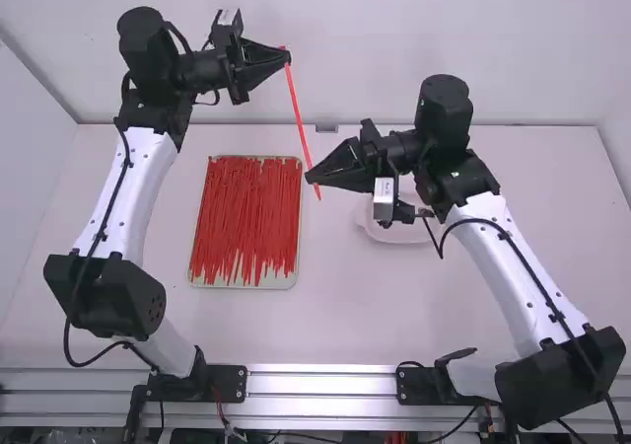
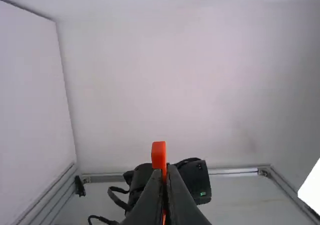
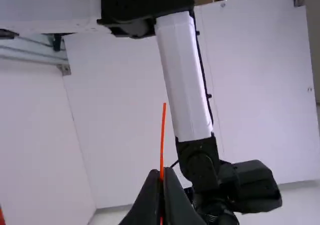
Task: Fasten the cable tie
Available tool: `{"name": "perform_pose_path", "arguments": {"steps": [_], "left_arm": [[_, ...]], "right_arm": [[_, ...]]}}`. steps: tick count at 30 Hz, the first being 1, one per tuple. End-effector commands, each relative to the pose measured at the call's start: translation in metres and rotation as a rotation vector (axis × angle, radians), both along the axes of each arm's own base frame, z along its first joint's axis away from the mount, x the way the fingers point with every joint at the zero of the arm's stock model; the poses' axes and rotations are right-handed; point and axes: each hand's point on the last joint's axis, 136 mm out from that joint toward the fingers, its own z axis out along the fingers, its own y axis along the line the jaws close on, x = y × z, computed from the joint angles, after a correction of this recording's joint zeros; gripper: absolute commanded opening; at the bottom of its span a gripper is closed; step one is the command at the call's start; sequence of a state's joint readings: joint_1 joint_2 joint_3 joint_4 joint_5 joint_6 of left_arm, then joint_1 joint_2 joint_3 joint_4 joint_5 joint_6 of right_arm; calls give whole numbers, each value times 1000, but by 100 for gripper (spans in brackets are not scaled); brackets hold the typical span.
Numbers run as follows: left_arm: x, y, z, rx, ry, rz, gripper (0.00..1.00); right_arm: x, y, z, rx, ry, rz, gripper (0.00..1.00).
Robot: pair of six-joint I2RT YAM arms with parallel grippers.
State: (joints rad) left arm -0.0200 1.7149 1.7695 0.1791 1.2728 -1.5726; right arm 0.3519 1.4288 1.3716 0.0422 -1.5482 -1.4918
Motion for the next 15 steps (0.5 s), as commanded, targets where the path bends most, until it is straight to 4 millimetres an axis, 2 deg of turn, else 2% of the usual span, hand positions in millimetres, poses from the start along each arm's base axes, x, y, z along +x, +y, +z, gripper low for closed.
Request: {"name": "perform_pose_path", "arguments": {"steps": [1, 3, 6, 15], "left_arm": [[-10, -7, -4, 39, -96, -57, 2], [-9, -8, -16, 53, -50, -54, 2], [-7, -6, -23, 63, -26, -43, 2], [-9, -10, -24, 61, -7, -55, 2]], "right_arm": [[5, 0, 5, -32, 89, -21, 0], [8, 0, 5, -39, 106, -38, 0], [11, -2, 5, -35, 96, -49, 0], [11, -2, 5, -29, 77, -49, 0]]}}
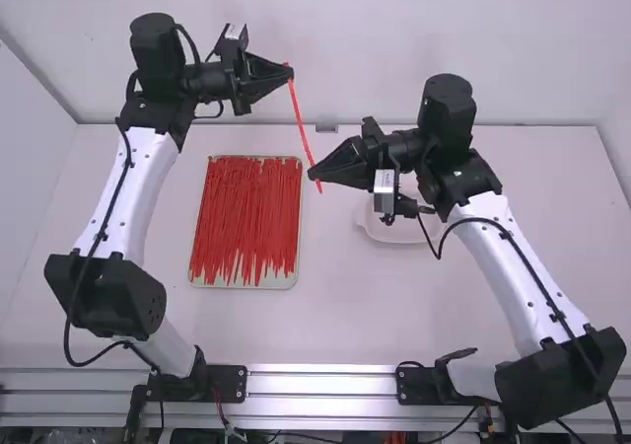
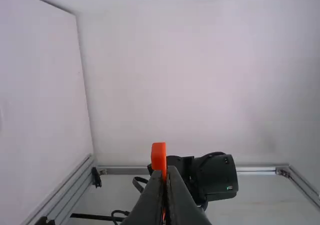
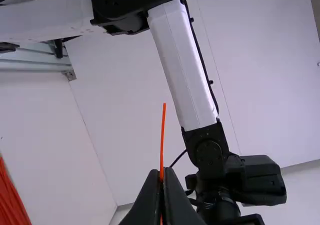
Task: Fasten the cable tie
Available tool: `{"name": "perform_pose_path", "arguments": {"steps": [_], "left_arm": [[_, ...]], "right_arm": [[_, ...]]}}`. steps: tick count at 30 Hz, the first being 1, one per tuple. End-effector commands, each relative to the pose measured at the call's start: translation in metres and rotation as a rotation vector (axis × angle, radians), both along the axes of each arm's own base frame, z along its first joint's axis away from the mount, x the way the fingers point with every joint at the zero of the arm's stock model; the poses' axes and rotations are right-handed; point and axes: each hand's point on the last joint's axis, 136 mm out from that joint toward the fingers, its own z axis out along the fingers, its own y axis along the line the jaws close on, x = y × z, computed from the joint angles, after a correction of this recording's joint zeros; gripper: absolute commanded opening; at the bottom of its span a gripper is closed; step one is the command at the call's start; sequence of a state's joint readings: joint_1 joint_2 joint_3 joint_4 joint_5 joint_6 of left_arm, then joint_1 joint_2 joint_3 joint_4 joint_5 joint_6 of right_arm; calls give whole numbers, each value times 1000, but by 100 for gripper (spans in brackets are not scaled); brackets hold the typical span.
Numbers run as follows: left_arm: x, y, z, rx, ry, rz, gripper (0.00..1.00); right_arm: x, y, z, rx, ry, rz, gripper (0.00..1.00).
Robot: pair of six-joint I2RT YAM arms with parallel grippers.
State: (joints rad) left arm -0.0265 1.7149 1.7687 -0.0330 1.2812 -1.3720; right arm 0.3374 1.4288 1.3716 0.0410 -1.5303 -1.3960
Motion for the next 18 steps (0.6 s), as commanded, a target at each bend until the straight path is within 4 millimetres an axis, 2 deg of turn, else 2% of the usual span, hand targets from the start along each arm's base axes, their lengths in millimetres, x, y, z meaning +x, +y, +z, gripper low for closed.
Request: {"name": "perform_pose_path", "arguments": {"steps": [1, 13, 18], "left_arm": [[-7, -7, 2, 1, -25, -42, 2], [-9, -8, 3, -1, -20, -53, 2], [-11, -18, 2, 0, -17, -60, 2]], "right_arm": [[4, 0, 5, 4, -15, -16, 0], [6, -1, 5, 5, -17, -21, 1], [6, -1, 5, 5, -18, -21, 7]]}}
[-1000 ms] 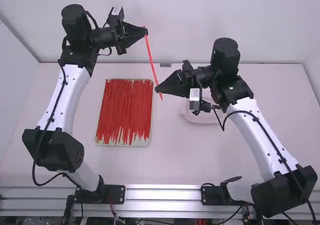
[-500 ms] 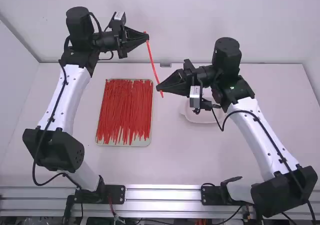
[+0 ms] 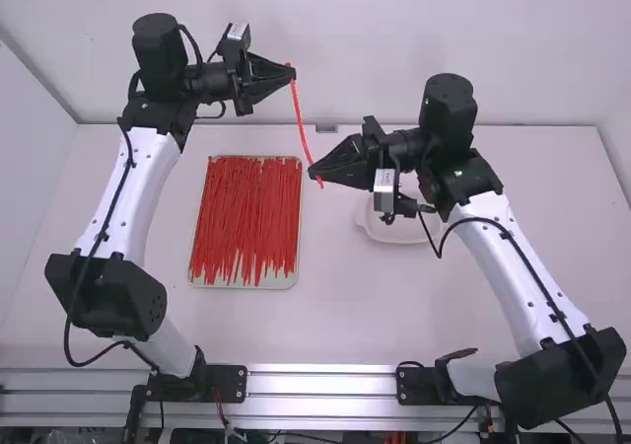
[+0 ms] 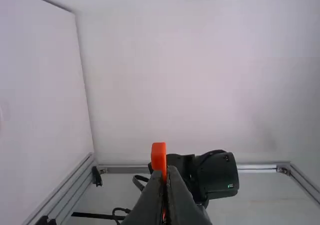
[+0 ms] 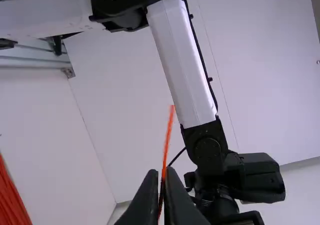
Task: Fasten the cable tie
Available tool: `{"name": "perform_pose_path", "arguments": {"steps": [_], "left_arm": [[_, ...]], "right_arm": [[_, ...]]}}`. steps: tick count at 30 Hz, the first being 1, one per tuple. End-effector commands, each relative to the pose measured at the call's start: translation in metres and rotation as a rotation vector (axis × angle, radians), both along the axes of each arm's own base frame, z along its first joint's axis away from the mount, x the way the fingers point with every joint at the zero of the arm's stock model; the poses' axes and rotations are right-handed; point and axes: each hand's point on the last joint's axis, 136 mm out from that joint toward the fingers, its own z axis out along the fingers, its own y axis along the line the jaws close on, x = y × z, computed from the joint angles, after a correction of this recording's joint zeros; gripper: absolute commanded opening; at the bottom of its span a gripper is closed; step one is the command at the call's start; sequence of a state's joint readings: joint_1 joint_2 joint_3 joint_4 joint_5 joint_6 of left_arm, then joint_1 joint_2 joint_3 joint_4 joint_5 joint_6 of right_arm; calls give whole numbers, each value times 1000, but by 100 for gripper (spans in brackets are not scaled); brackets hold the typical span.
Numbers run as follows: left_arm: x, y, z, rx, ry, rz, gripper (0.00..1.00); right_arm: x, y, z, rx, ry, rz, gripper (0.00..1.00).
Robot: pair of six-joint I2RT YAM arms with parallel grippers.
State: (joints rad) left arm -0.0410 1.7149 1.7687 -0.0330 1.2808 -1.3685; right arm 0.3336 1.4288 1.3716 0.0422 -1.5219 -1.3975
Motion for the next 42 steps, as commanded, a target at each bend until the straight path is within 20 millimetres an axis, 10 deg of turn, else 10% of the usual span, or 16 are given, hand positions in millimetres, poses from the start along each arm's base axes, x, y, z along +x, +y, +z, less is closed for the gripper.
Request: {"name": "perform_pose_path", "arguments": {"steps": [1, 42], "left_arm": [[-9, -14, 2, -1, -14, -48, 2], [4, 16, 26, -30, -106, 27, 2]], "right_arm": [[3, -1, 6, 5, -16, -9, 8], [-1, -2, 6, 8, -15, 20, 9]]}}
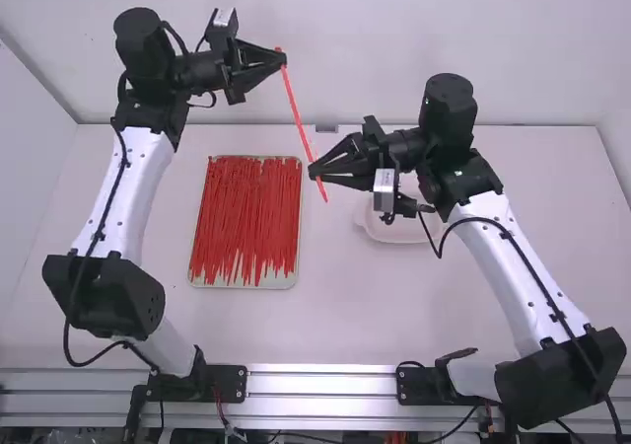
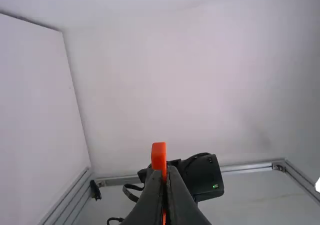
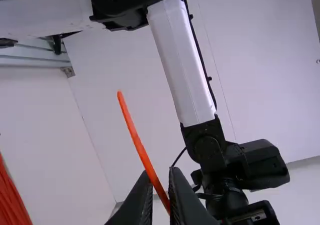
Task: Fasten the cable tie
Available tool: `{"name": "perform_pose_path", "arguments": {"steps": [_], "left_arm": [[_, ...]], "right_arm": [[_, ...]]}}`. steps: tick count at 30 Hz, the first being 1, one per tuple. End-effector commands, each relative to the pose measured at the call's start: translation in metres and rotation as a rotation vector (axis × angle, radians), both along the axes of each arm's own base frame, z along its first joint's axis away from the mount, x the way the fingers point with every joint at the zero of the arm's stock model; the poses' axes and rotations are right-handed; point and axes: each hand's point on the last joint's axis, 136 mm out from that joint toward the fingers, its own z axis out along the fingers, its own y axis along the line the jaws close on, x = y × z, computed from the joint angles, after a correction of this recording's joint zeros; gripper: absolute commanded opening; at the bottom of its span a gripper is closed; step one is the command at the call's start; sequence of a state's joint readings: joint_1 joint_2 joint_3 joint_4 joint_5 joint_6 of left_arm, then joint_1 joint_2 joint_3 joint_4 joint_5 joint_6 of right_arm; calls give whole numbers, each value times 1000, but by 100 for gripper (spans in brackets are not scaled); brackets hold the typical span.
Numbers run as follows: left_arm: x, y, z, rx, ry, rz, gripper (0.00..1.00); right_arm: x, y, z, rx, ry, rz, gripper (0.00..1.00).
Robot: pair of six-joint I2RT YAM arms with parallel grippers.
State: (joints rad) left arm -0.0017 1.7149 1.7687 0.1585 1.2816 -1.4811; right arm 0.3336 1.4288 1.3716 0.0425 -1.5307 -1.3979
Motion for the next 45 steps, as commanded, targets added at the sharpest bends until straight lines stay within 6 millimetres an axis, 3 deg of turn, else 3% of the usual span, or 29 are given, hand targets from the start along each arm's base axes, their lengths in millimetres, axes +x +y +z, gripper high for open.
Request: {"name": "perform_pose_path", "arguments": {"steps": [1, 18, 22, 29, 33, 37, 41, 45], "left_arm": [[-2, 0, 2, 5, -23, -11, 2], [-12, -14, 2, 10, -34, -67, 2], [-17, -16, 0, 35, -115, -94, 2], [-17, -16, -20, 89, -176, -98, 2], [-19, -16, -35, 129, -215, -105, 2], [-23, -16, -49, 162, -243, -118, 2], [-28, -18, -59, 184, -260, -133, 2], [-35, -22, -60, 190, -356, -171, 2]], "right_arm": [[0, -2, 6, 7, -15, 11, 9], [0, -2, 5, 10, -24, 13, 0], [-1, -2, 6, -28, 94, 19, 0], [0, -2, 6, -98, 308, 11, 0], [5, -2, 6, -183, 587, -15, 0], [30, 3, 7, -213, 878, -158, 0], [39, 7, 2, -195, 871, -218, 0], [22, 8, -2, -234, 845, -116, 0]]}}
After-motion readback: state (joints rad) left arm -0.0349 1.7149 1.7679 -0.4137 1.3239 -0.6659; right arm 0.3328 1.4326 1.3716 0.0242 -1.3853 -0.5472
